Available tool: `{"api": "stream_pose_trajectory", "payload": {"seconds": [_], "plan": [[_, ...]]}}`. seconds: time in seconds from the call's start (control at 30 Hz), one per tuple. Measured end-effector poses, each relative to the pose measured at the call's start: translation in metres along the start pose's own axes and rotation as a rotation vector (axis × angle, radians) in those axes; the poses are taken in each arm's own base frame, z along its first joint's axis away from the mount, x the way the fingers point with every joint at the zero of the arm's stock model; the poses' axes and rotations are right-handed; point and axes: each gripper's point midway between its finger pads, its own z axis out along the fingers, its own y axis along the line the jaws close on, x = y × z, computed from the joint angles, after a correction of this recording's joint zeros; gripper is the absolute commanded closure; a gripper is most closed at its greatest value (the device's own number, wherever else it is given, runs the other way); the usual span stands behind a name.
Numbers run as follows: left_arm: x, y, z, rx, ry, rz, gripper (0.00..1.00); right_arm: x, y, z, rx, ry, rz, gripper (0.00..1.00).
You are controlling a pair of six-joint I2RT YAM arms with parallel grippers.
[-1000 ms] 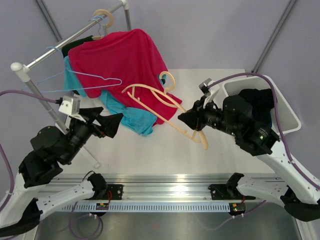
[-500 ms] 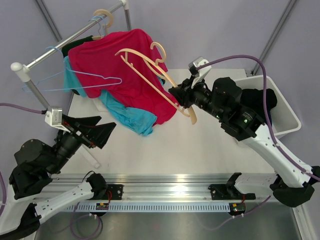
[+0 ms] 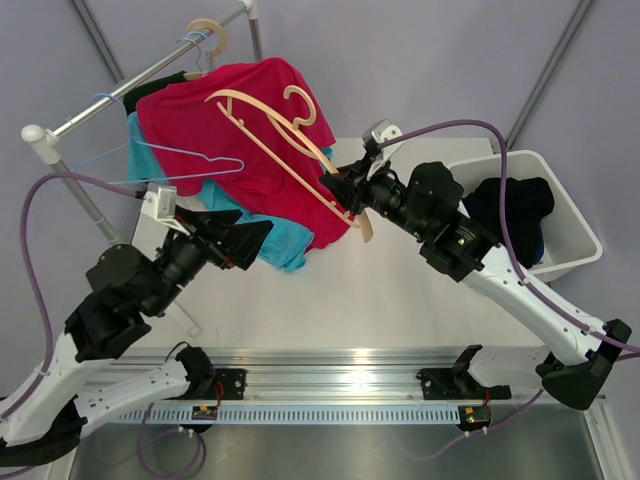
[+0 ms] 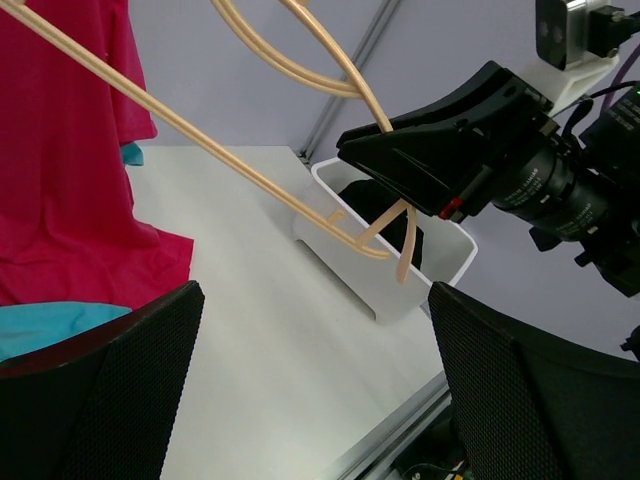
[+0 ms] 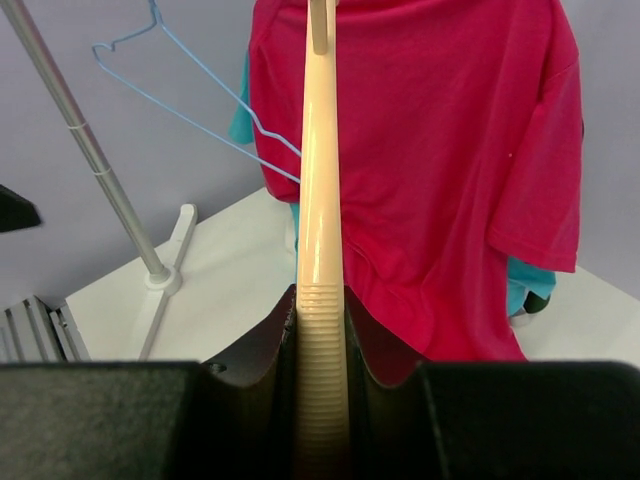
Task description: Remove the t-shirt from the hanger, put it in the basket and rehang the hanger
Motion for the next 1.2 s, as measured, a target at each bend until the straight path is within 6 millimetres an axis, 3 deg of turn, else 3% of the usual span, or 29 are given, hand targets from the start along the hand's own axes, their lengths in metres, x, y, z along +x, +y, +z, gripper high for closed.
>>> {"api": "stream_pose_trajectory", "payload": {"seconds": [0.17,0.5,0.77,1.2], "plan": [[0.012,-0.009,0.037,0.007,-0.014,-0.079,0.08,0.006,0.006,-0.009,-0.032,-0.037,0.022,1.00],[0.017,-0.041,0.093,0.106,-0.061,-0.213,0.09,0.017,0.011,-0.022,-0.057,-0.090,0.047,1.00],[0.027,-0.045,0.114,0.119,-0.075,-0.304,0.10,0.030,0.011,-0.025,-0.059,-0.097,0.065,1.00],[0.037,-0.041,0.140,0.079,-0.097,-0.396,0.11,0.012,0.017,-0.040,-0.091,-0.161,0.060,1.00]]}}
